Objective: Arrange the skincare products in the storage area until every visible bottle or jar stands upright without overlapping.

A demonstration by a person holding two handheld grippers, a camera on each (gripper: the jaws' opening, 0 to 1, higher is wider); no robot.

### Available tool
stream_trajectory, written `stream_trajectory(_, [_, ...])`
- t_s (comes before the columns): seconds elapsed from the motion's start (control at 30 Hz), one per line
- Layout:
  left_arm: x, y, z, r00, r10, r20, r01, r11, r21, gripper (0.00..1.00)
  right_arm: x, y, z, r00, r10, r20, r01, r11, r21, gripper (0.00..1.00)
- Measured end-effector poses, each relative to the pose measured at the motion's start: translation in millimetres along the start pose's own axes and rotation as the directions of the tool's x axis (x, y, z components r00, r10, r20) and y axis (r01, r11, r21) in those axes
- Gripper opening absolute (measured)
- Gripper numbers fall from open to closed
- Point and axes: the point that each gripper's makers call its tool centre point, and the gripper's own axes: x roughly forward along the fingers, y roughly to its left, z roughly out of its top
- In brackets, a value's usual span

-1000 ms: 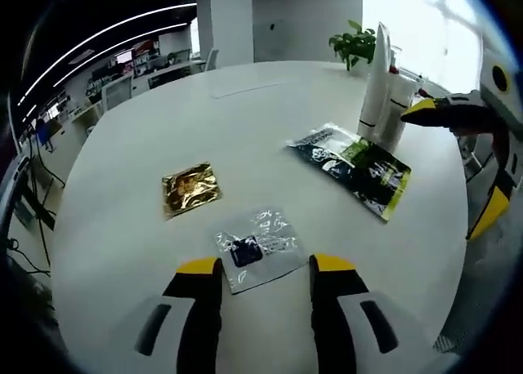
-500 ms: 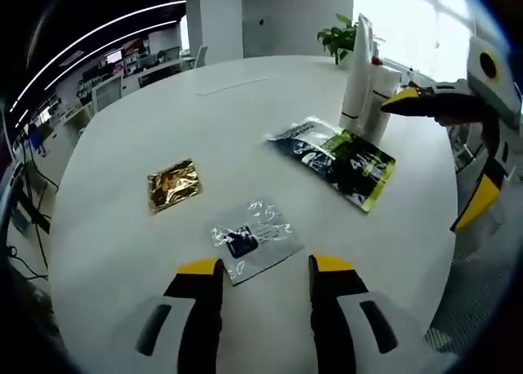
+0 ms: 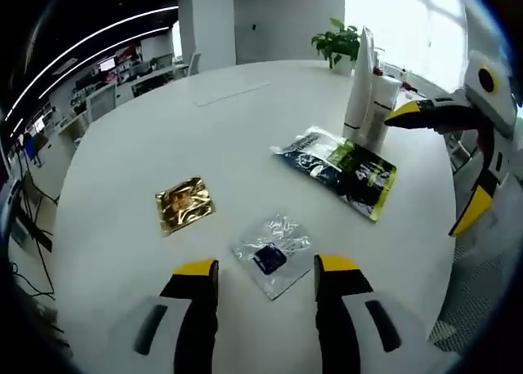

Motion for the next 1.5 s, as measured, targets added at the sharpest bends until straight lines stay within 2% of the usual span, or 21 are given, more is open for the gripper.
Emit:
stream_trajectory(0.1, [6, 3.2, 3.9, 1.000, -0.018, 0.002, 0.017, 0.998, 0.063, 0.43, 2, 3, -1.7, 1.000, 0.012, -0.008, -0.012, 1.000, 0.001, 0.82])
stream_trajectory(0.13, [8, -3.4, 5.6, 0.999, -0.049, 0.000, 0.049, 0.993, 0.104, 0.44, 2, 3, -1.7, 1.000, 0.012, -0.009, -0.012, 1.000, 0.001, 0.82])
stream_trajectory(0.27, [14, -13.8, 5.5, 0.995, -0.102, -0.021, 0.104, 0.983, 0.149, 0.51, 4, 3, -3.7, 1.000, 0.015, -0.015, -0.015, 1.000, 0.008, 0.81])
stream_trajectory(0.37, [19, -13.0, 4.2, 0.994, -0.101, -0.031, 0.105, 0.979, 0.175, 0.50, 4, 2, -5.6, 1.000, 0.014, -0.022, -0.014, 1.000, 0.010, 0.81])
stream_trajectory(0.5, [21, -10.2, 6.2, 0.993, -0.113, -0.021, 0.115, 0.981, 0.156, 0.50, 4, 2, -7.0, 0.999, 0.014, -0.029, -0.014, 1.000, 0.008, 0.81])
stream_trajectory(0.87, [21, -27.7, 7.0, 0.987, -0.160, -0.019, 0.161, 0.973, 0.163, 0.39, 3, -5, -7.6, 0.999, -0.006, -0.032, 0.006, 1.000, 0.008, 0.80])
stream_trajectory(1.07, [23, -36.4, 8.1, 0.983, -0.183, -0.018, 0.183, 0.968, 0.173, 0.38, 2, -8, -6.7, 0.999, -0.016, -0.029, 0.016, 1.000, 0.009, 0.80])
stream_trajectory(1.27, [22, -53.6, 7.6, 0.973, -0.229, -0.025, 0.229, 0.949, 0.218, 0.38, 1, -10, -6.1, 0.999, -0.024, -0.030, 0.024, 1.000, 0.003, 0.79])
stream_trajectory(1.4, [25, -58.7, 12.0, 0.971, -0.240, -0.018, 0.237, 0.944, 0.229, 0.37, -1, -11, -3.9, 0.999, -0.028, -0.023, 0.028, 1.000, 0.003, 0.79])
stream_trajectory(1.5, [25, -60.1, 15.0, 0.968, -0.250, -0.022, 0.247, 0.930, 0.271, 0.45, -2, -13, -2.4, 0.999, -0.036, -0.017, 0.036, 0.999, 0.008, 0.80])
